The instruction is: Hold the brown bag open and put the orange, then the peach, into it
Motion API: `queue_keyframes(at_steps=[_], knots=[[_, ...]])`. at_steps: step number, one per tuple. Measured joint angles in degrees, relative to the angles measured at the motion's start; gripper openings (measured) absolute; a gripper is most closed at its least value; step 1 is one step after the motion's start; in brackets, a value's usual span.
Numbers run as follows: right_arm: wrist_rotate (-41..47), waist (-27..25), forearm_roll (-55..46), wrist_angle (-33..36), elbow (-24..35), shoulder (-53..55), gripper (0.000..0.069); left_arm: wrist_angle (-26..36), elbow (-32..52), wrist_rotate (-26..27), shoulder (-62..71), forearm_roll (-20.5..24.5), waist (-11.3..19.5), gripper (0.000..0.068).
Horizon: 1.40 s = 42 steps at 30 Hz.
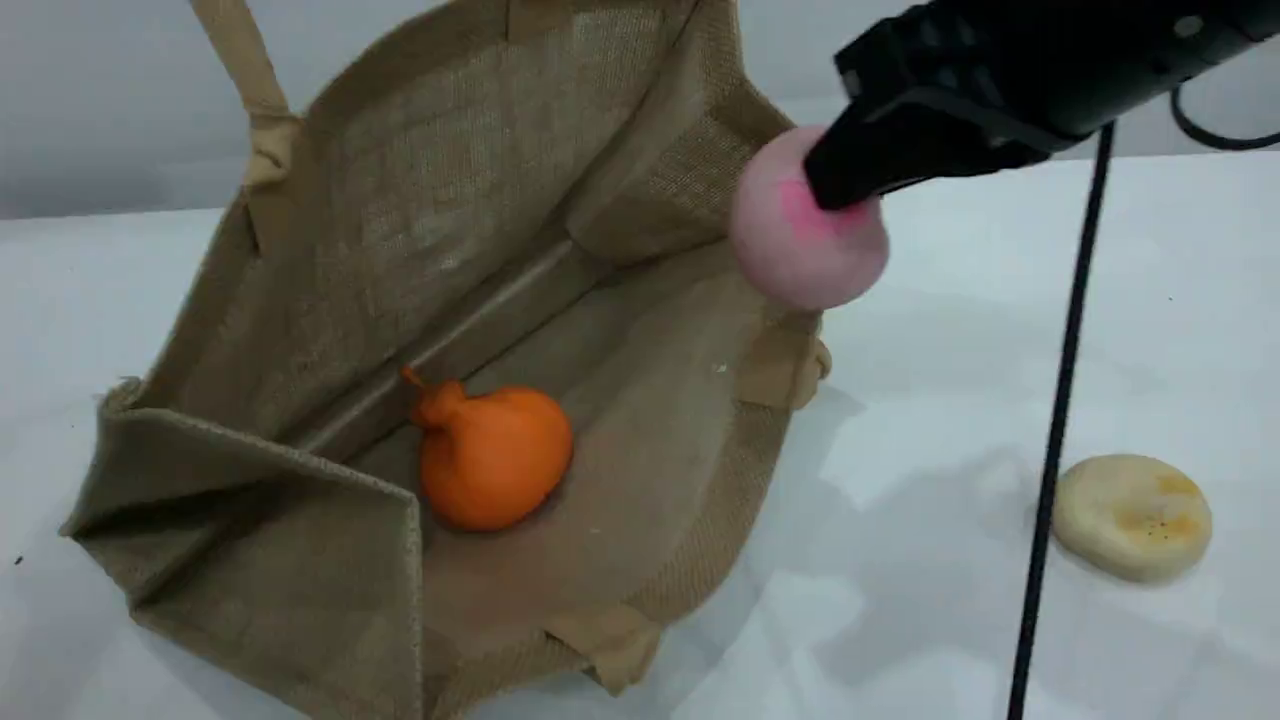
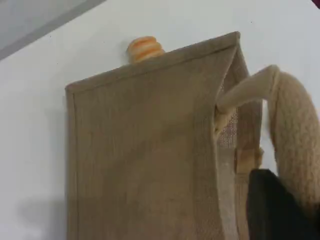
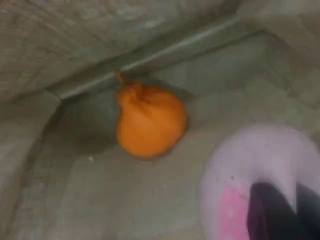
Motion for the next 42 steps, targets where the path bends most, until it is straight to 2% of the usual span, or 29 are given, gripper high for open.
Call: queue_keyframes(at_steps=[7,14,22,26,30,37,39,42], knots=[[-9.4,5.7,11.5,-2.3,-1.0,4.4,0.0017,0.0,0.0,0.0,0.0,-0.1,0.0,0.0071],[-21.7,7.1,25.7,1.4,-7.7,12.8,0.0017,0.0,0.0,0.0,0.0,-0.1,0.0,0.0071],[-22.7,7.1,27.8,8.8,-17.7,25.4,0.0017,0.0,0.0,0.0,0.0,-1.2,0.0,0.0071],[-22.7,7.1,27.8,9.0,-20.3,30.2,0.0033,0.0,0.0,0.0,0.0,-1.2,0.0,0.0071],[-22.7,7.1,27.8,9.9,-20.5,30.6,0.0117,0.0,0.0,0.0,0.0,-1.2,0.0,0.0071],[-22.7,7.1,27.8,15.4,-20.6,30.5,0.0399,0.0,0.0,0.0,0.0,-1.1,0.0,0.0071],[-22.6,7.1,27.8,16.6,-20.6,30.0,0.0438,0.0,0.0,0.0,0.0,-1.1,0.0,0.0071],[-22.6,7.1,26.7,17.0,-20.6,28.4,0.0455,0.0,0.0,0.0,0.0,-1.1,0.0,0.0071]])
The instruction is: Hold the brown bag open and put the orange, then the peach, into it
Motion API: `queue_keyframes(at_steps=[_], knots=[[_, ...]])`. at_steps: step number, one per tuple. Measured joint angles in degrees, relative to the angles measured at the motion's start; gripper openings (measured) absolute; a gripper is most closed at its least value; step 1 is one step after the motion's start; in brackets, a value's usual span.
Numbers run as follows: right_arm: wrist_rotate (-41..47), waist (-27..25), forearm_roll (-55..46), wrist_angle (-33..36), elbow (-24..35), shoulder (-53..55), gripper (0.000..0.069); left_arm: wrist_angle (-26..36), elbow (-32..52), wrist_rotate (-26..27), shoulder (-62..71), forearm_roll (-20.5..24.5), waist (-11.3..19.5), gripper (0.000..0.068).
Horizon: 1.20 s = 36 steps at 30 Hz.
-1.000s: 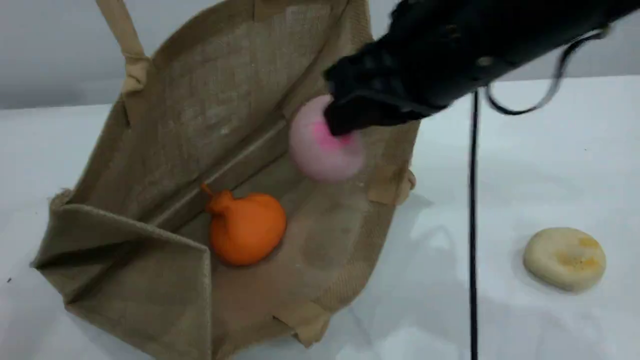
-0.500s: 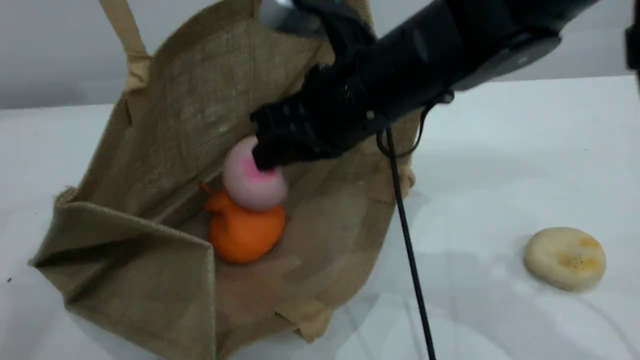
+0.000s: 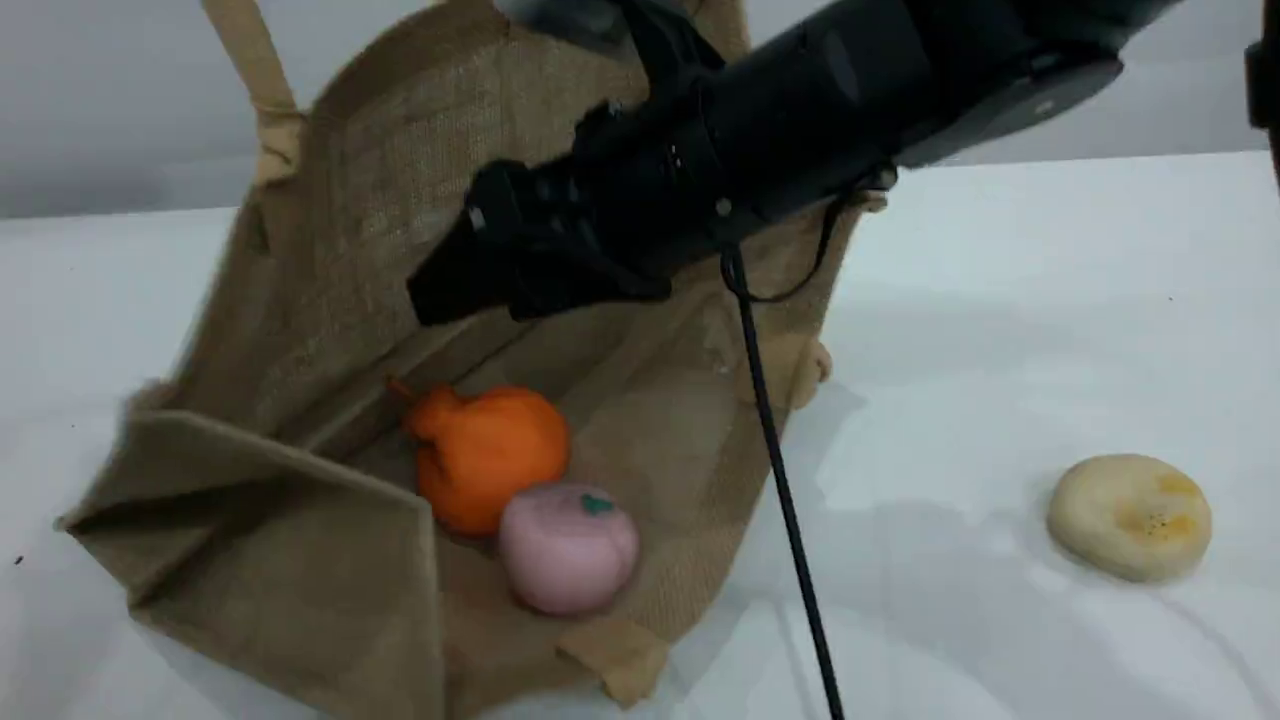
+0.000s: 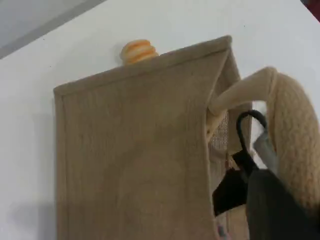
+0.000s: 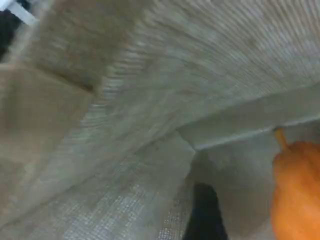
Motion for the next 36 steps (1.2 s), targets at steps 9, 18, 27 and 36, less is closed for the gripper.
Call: queue_keyframes(at_steps=[9,18,27,36], knots=[[14.5,-4.3,-21.8,0.0,0.0,-10.9,0.0431,0.0,0.0,0.5,0.0,0.1,0.0,0.0071],[30.5,-12.0,-38.5,5.3,0.0,-28.5,0.0402,-0.3,2.6,1.4,2.5,-0.4,-0.1,0.0071],[45.5,-13.4,-55.3,12.3,0.0,-42.2,0.0402,-8.7,19.0,4.7,3.1,-0.6,-3.0,0.0071],[61.3,-13.8,-71.6,19.8,0.0,-55.2,0.0402,-26.0,33.8,7.2,3.1,-0.6,-6.1,0.0071]])
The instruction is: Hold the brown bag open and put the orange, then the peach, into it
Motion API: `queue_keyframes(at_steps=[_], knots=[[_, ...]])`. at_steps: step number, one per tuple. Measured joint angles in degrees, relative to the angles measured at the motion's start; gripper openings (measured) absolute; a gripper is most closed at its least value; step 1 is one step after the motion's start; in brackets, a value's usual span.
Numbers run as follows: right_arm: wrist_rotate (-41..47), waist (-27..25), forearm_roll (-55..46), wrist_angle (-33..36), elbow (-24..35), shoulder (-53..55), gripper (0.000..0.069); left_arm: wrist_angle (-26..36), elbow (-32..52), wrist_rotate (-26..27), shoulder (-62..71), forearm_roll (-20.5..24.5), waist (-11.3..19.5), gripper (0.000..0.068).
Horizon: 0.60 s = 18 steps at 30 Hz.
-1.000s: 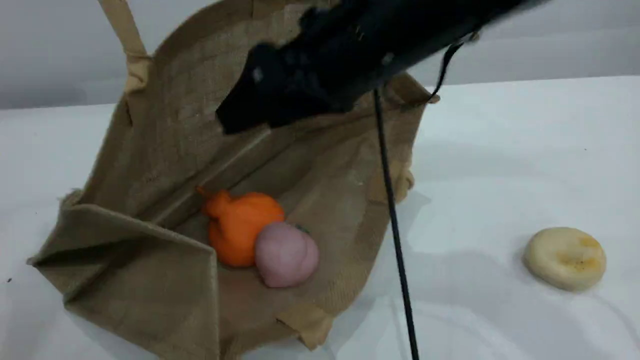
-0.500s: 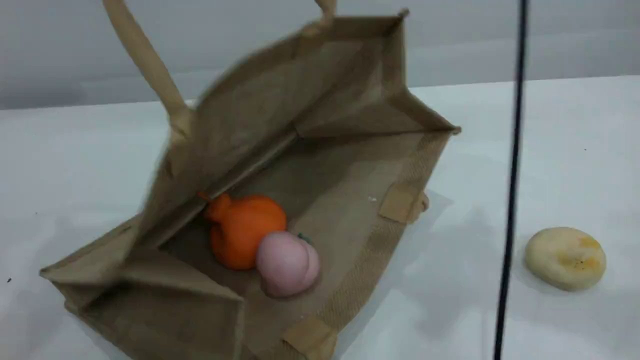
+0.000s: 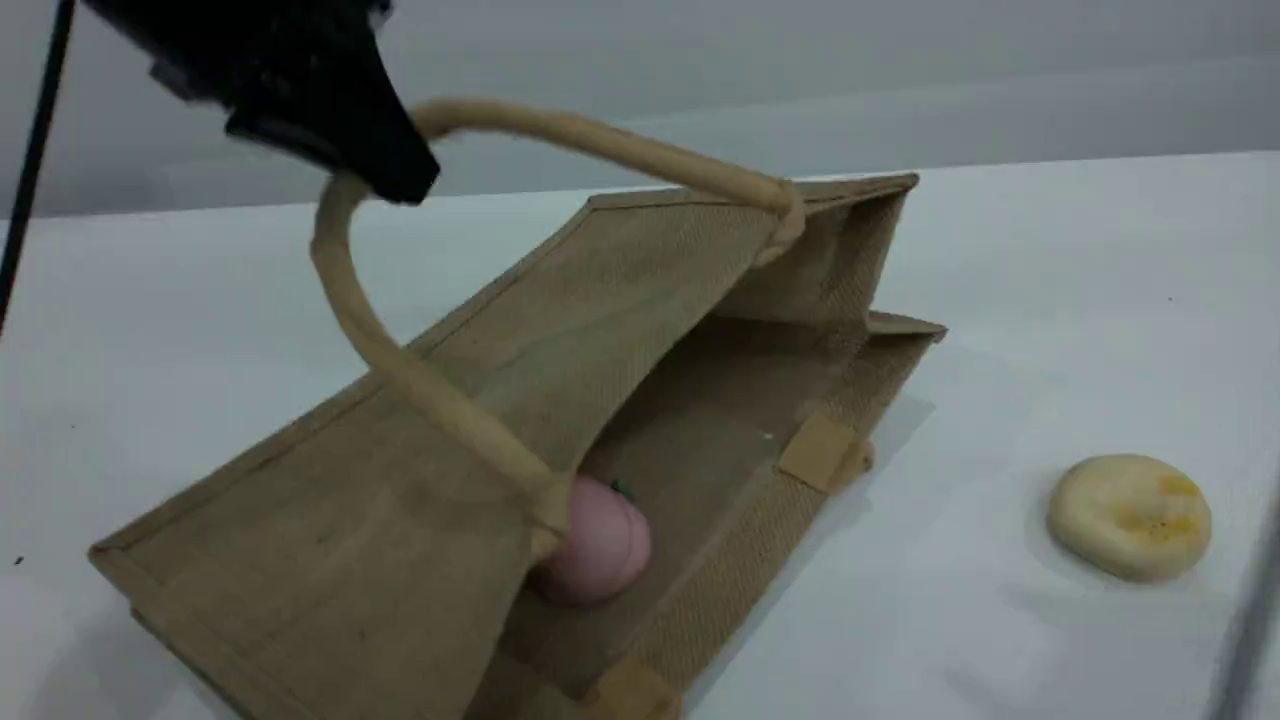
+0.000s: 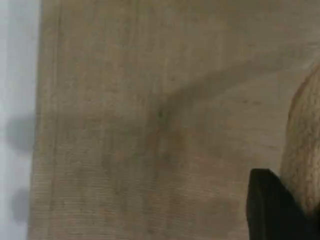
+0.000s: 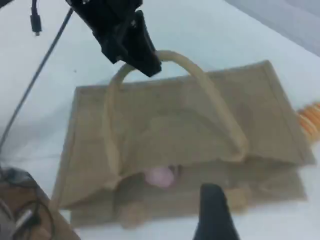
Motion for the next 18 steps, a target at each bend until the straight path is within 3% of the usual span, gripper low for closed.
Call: queue_keyframes(at_steps=[5,8,11,14,18], knots=[[7.5,0.0,-8.6,5.3,0.0,-7.0,0.0402,-5.2,1.8,1.0,1.0,-1.6,-0.2,0.0109],[11.8,0.0,-13.1,8.2,0.0,-11.1,0.0402,-4.1,1.7,4.0,2.7,-4.7,-0.2,0.0207],[15.2,0.0,-16.9,10.1,0.0,-15.6,0.0402,-2.4,1.7,5.5,4.7,-8.0,-0.2,0.036],[18.4,0.0,-19.6,12.0,0.0,-19.7,0.0402,-2.2,1.7,5.7,5.1,-8.4,-0.2,0.0471],[20.1,0.0,-20.1,14.8,0.0,-24.7,0.0402,-1.9,1.6,7.5,4.9,-8.3,-0.2,0.0522]])
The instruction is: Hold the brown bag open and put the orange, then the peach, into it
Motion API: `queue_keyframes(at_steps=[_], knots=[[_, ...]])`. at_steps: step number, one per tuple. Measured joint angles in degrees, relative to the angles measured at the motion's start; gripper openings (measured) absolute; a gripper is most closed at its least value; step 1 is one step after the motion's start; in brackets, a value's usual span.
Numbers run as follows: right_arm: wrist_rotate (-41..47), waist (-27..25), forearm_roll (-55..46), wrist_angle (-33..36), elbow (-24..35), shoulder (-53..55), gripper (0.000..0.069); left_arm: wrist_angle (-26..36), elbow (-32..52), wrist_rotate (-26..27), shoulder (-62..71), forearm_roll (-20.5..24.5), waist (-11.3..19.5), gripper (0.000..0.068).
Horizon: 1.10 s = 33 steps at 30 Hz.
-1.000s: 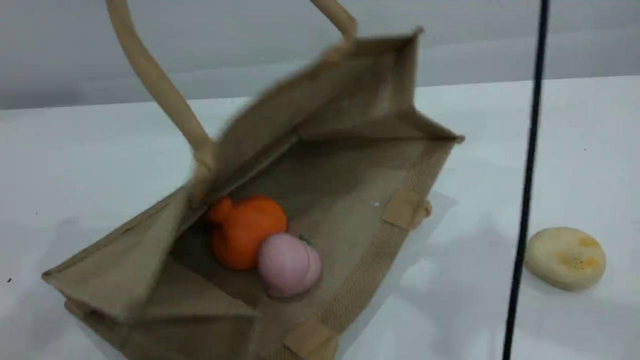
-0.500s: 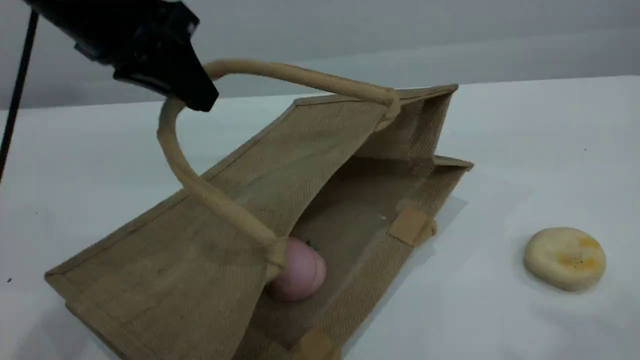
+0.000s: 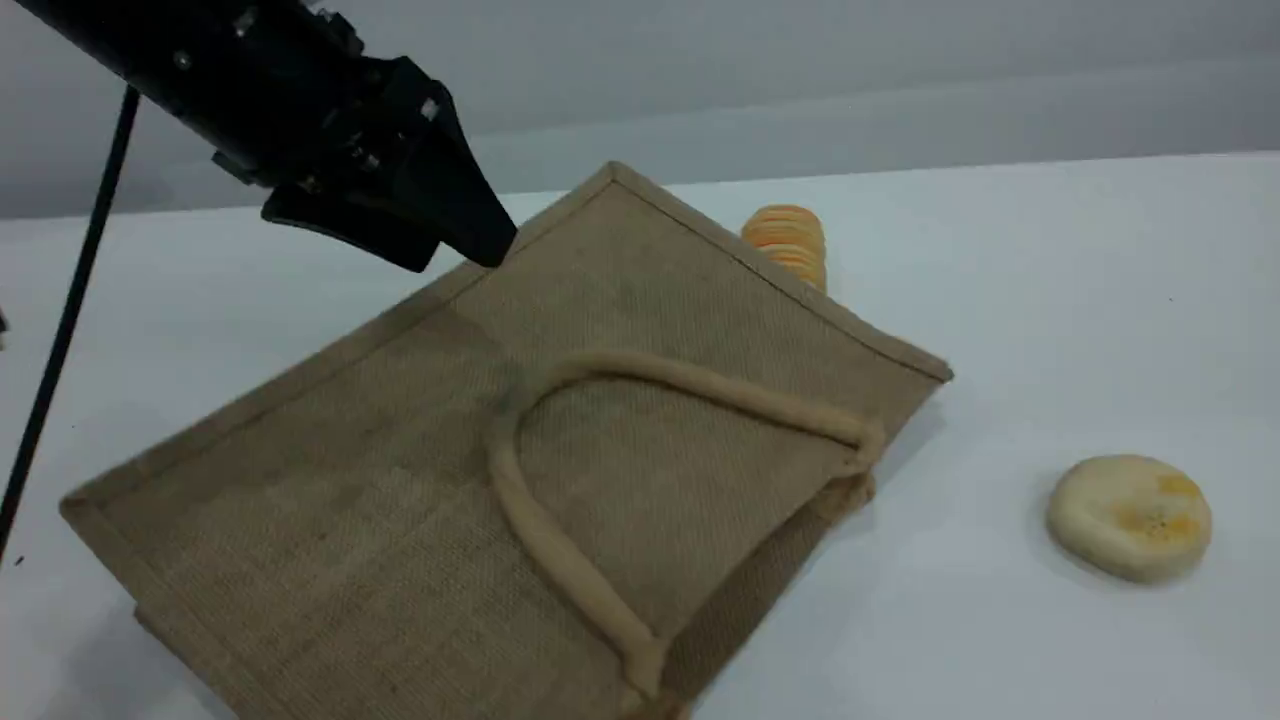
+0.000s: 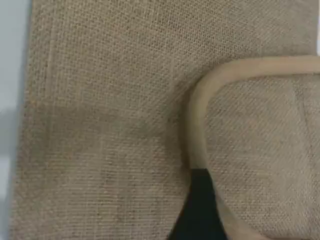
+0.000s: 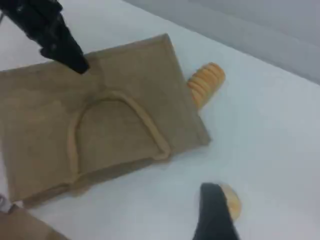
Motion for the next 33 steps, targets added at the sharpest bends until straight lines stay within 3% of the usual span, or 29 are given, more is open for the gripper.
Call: queue_keyframes(at_steps=[14,18,26,33], knots=[[9.0,0.0,-5.1,-0.4,2.5,-15.2,0.0402,1.3,0.0,0.1,0.0,1.3,0.0,0.0528],[11.1,0.0,-6.3,-0.4,8.7,-18.7,0.0402,1.3,0.0,0.1,-0.5,1.5,0.0,0.0528],[11.1,0.0,-7.8,-2.3,27.1,-24.8,0.0402,3.7,0.0,-0.9,-7.3,5.4,0.0,0.0528],[10.9,0.0,-7.1,-8.7,37.2,-31.3,0.0401,10.4,0.0,-7.4,-16.5,10.6,0.0,0.0527]])
